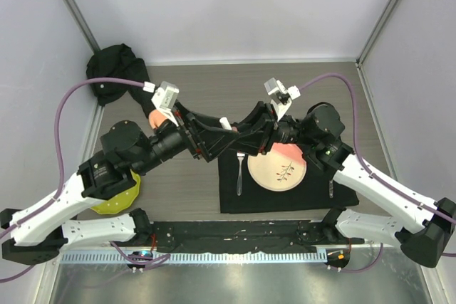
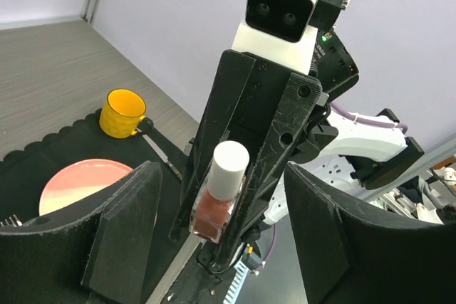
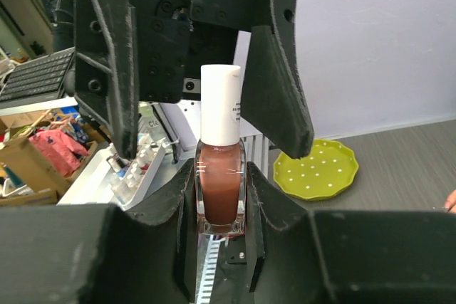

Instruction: Paint the nails

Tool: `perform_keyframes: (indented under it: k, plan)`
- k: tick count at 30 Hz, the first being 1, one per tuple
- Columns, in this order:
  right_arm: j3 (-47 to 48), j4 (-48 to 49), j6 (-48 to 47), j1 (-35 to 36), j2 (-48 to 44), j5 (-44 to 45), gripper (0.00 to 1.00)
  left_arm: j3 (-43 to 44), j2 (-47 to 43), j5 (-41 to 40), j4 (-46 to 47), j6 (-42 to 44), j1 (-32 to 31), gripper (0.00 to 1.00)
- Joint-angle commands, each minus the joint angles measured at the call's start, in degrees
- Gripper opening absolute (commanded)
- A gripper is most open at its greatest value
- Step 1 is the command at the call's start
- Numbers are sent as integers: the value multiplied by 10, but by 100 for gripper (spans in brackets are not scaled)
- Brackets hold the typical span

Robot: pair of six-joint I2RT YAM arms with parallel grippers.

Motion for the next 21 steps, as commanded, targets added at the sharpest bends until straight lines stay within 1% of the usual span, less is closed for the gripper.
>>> perform_keyframes:
  k: [1, 2, 5, 7, 10, 13, 14, 16, 17, 20, 21]
  plan:
    - [6, 53, 29, -3, 4, -34, 1, 23, -5, 24, 51, 14, 1, 72]
    - [5, 55, 30, -3, 6, -36, 1, 24, -3, 27, 52, 16, 1, 68]
    - [2, 65, 37, -3, 10, -43, 1, 28, -2, 27, 53, 22, 2, 65]
    - [1, 66, 37, -6, 12, -45, 1, 30, -2, 26, 52, 25, 1, 65]
    - [0, 70, 38, -8, 14, -44, 1, 35, 0, 30, 51, 28, 1, 61]
    - [1, 75, 41, -8, 18, -43, 1, 47, 10, 41, 42, 33, 1, 50]
    - [3, 74, 40, -8, 19, -40, 1, 50, 12, 39, 37, 34, 2, 40]
    - [8, 54, 23, -9, 18, -29, 1, 66, 24, 31, 17, 37, 2, 31]
    - [10, 42, 13, -8, 16, -8, 1, 73, 30, 25, -4, 38, 2, 21]
    - [18, -6, -25, -8, 4, 36, 1, 98, 52, -6, -37, 42, 1, 8]
    - [23, -27, -43, -8, 1, 72, 1, 104, 56, -17, -41, 43, 1, 4]
